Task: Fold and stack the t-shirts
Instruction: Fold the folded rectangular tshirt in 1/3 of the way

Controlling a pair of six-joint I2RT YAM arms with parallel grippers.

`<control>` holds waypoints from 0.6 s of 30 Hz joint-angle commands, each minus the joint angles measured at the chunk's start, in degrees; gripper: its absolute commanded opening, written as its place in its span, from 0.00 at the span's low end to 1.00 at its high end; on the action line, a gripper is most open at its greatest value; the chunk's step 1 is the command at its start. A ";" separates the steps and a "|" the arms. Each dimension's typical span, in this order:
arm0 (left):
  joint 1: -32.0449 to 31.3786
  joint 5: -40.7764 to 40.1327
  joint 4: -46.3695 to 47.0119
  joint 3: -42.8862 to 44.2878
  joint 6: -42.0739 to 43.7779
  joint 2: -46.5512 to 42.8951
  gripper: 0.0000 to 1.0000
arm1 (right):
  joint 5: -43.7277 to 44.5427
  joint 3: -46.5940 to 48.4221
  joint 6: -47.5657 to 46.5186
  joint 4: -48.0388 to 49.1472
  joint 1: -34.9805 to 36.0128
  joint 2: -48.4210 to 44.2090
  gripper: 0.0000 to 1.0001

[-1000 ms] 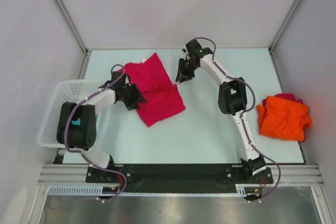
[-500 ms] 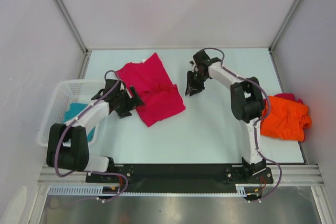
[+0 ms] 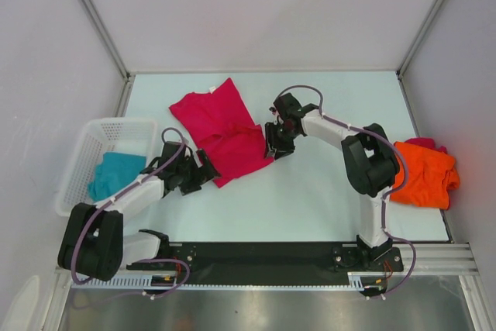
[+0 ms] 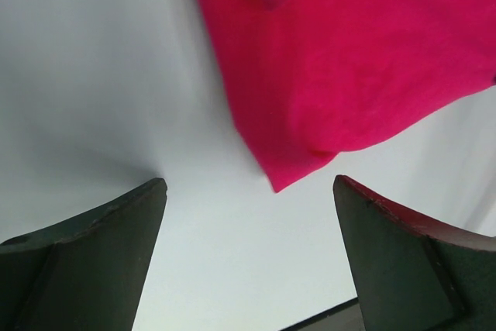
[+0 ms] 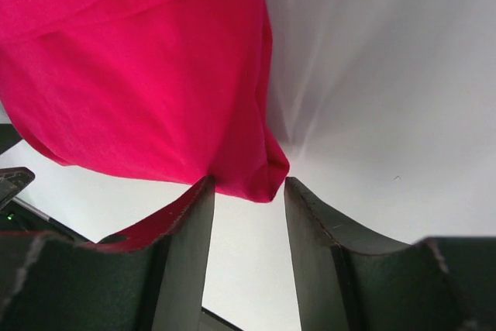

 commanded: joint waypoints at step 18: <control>-8.63 1.72 20.78 -0.74 -7.89 21.06 0.92 | -0.61 -0.11 -0.31 4.41 -1.63 4.31 0.24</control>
